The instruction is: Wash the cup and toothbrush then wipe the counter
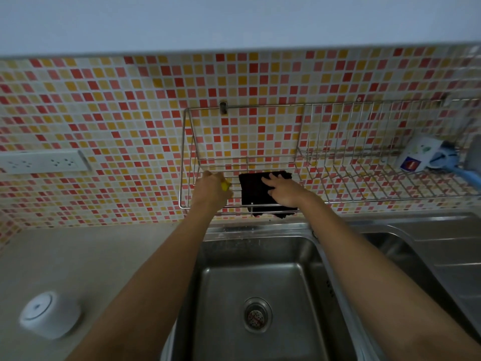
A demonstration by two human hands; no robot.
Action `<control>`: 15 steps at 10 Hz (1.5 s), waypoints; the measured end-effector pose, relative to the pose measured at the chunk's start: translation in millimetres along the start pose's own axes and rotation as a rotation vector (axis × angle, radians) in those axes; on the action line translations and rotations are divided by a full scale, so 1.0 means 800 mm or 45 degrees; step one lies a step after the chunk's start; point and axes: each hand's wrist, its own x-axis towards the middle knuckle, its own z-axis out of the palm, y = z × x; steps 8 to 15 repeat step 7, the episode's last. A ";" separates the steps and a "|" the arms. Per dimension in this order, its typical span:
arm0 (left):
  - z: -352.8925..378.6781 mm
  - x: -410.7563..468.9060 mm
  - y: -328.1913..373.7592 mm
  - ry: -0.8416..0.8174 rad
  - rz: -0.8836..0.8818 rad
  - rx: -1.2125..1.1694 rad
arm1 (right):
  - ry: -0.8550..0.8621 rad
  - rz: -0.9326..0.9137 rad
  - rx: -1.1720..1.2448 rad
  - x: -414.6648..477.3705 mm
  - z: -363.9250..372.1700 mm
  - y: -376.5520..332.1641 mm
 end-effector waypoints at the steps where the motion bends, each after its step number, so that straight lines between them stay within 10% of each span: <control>1: 0.001 -0.005 -0.001 0.029 0.017 0.067 | 0.027 0.020 0.041 -0.002 0.003 -0.001; 4: 0.014 -0.088 -0.038 0.202 0.260 0.378 | 0.975 -0.071 -0.337 -0.073 0.057 -0.011; 7: -0.013 -0.182 -0.084 -0.060 0.283 0.531 | 0.651 0.039 -0.223 -0.166 0.108 -0.030; 15: -0.013 -0.182 -0.084 -0.060 0.283 0.531 | 0.651 0.039 -0.223 -0.166 0.108 -0.030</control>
